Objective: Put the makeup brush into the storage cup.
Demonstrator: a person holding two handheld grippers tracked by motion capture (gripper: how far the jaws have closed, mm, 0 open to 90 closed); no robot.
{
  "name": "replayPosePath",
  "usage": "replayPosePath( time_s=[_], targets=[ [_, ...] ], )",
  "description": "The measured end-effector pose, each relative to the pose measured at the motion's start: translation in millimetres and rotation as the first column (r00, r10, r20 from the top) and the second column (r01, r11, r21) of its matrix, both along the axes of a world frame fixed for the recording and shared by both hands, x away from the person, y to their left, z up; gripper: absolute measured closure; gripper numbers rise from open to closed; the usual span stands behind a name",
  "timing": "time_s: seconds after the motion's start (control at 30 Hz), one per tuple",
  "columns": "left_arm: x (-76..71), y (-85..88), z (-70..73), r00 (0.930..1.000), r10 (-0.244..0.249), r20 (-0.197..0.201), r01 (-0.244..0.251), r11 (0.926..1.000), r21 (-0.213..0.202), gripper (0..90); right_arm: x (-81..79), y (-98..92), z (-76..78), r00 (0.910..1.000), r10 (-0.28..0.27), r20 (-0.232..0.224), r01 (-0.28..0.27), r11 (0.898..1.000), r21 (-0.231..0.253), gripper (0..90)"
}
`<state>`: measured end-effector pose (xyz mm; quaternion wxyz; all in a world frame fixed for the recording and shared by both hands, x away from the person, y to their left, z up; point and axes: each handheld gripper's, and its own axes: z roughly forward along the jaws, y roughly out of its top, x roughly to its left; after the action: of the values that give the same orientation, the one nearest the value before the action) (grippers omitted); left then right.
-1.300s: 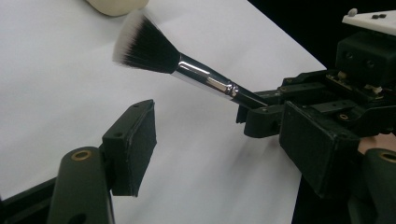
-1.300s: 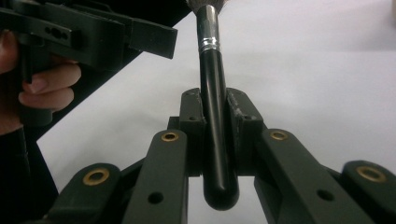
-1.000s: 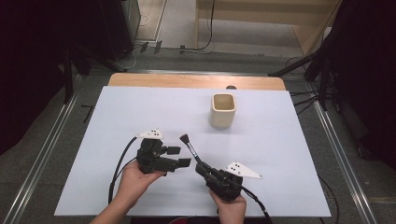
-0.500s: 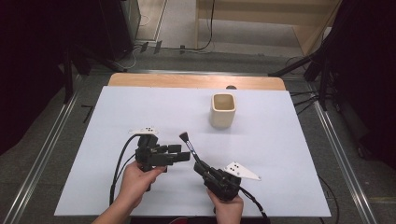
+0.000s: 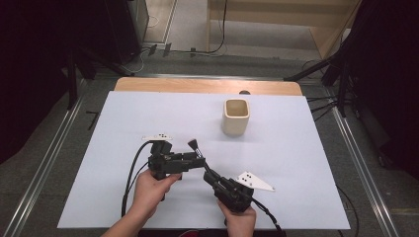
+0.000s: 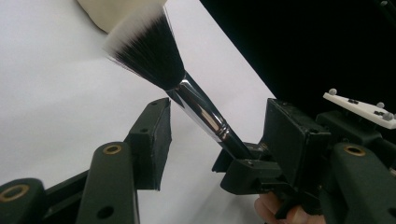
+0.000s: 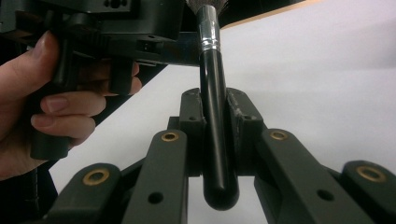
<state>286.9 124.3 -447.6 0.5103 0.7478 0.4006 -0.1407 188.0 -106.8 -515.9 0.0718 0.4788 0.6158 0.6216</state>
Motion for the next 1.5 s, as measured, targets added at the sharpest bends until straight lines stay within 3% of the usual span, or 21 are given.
replayPosePath(
  time_s=[0.5,1.0,1.5],
  targets=[
    [4.2,-3.7,-2.4,0.9999,0.000,-0.012,0.000,0.9999,-0.011,50.7,-0.3,3.4,0.6,0.9998,0.013,0.015,-0.013,1.000,0.002,79.7],
    [5.7,-0.1,-2.8,0.9993,0.006,-0.036,-0.007,0.9996,-0.029,66.8,-1.3,6.3,0.4,0.9994,0.028,0.022,-0.028,0.999,-0.021,79.8],
    [8.2,2.9,-4.6,0.9929,-0.019,-0.117,0.009,0.9963,-0.086,73.6,-1.0,8.6,0.2,0.9988,0.046,0.019,-0.044,0.997,-0.055,79.5]
  ],
)
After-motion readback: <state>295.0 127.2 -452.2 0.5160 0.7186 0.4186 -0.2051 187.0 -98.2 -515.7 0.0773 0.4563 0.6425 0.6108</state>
